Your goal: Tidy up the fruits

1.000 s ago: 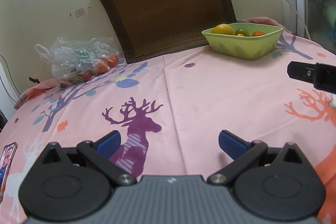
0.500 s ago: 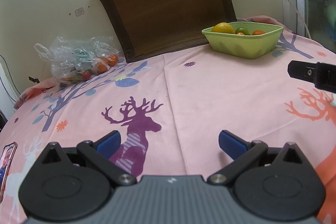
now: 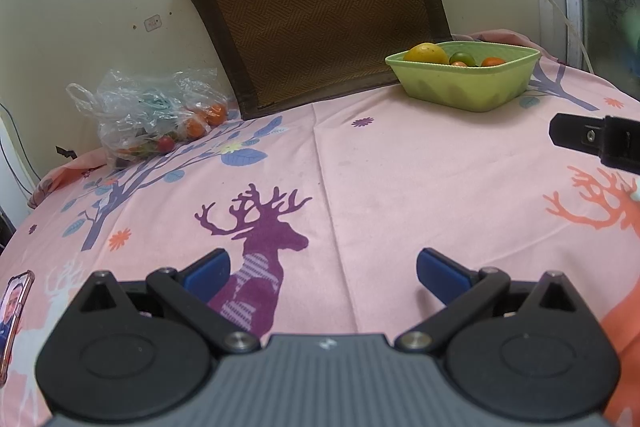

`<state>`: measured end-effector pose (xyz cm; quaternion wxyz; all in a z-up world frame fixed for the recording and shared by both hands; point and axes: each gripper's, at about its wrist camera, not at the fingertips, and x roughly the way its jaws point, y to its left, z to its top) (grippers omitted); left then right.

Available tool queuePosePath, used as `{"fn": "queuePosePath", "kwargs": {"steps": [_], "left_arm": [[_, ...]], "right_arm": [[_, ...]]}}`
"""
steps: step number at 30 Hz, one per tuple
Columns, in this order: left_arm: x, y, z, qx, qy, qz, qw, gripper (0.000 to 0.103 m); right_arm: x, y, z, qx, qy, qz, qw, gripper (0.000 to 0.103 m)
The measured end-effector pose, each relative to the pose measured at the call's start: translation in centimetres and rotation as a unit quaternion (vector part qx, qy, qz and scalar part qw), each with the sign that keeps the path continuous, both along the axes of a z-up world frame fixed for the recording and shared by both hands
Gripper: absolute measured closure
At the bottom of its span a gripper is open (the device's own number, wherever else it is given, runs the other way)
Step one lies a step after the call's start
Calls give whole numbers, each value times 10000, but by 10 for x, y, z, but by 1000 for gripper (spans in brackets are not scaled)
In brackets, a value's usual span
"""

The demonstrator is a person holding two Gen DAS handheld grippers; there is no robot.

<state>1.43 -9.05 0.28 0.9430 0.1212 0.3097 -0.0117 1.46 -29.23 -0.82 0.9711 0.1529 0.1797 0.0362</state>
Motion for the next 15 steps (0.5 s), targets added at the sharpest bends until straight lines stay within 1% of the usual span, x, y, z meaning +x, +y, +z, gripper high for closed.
{"fn": "queuePosePath", "kwargs": {"steps": [15], "left_arm": [[-1,2,-1,-9,-11,16,10000,0]], "right_arm": [[0,0,0,-1,0,1,10000,14]]}}
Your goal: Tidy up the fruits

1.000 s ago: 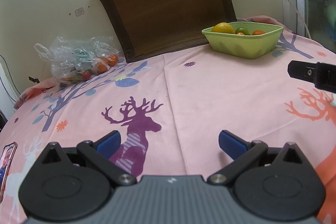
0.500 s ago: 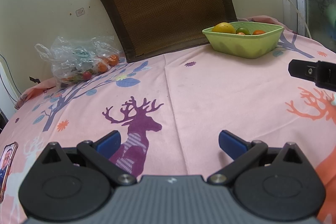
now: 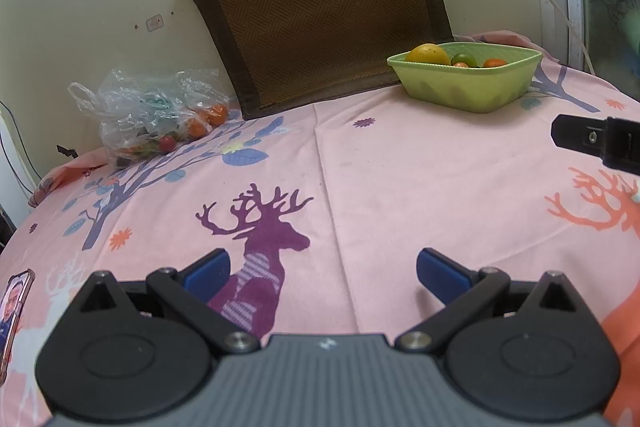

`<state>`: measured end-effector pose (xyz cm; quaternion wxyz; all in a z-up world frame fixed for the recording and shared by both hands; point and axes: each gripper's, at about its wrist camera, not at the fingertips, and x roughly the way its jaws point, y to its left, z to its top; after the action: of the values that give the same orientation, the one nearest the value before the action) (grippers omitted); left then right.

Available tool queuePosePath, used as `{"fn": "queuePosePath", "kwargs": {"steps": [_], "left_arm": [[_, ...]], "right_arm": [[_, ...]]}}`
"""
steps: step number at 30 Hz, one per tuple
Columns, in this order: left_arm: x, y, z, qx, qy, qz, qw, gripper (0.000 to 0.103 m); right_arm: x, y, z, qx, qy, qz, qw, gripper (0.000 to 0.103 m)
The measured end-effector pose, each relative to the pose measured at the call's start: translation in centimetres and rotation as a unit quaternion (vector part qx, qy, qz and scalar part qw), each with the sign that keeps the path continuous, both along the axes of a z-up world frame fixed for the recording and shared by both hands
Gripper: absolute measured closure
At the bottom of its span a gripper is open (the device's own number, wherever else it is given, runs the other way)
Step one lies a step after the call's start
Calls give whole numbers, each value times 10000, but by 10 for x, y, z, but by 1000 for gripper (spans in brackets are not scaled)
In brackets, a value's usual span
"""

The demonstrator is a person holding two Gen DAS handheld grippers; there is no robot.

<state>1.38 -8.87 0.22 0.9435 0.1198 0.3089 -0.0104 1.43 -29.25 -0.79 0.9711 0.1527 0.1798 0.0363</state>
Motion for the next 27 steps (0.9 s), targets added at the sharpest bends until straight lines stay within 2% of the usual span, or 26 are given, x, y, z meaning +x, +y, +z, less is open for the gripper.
{"fn": "queuePosePath", "kwargs": {"steps": [27], "left_arm": [[0,2,3,-76,13,4,10000,0]], "right_arm": [[0,0,0,-3,-2,2,10000,14]]}}
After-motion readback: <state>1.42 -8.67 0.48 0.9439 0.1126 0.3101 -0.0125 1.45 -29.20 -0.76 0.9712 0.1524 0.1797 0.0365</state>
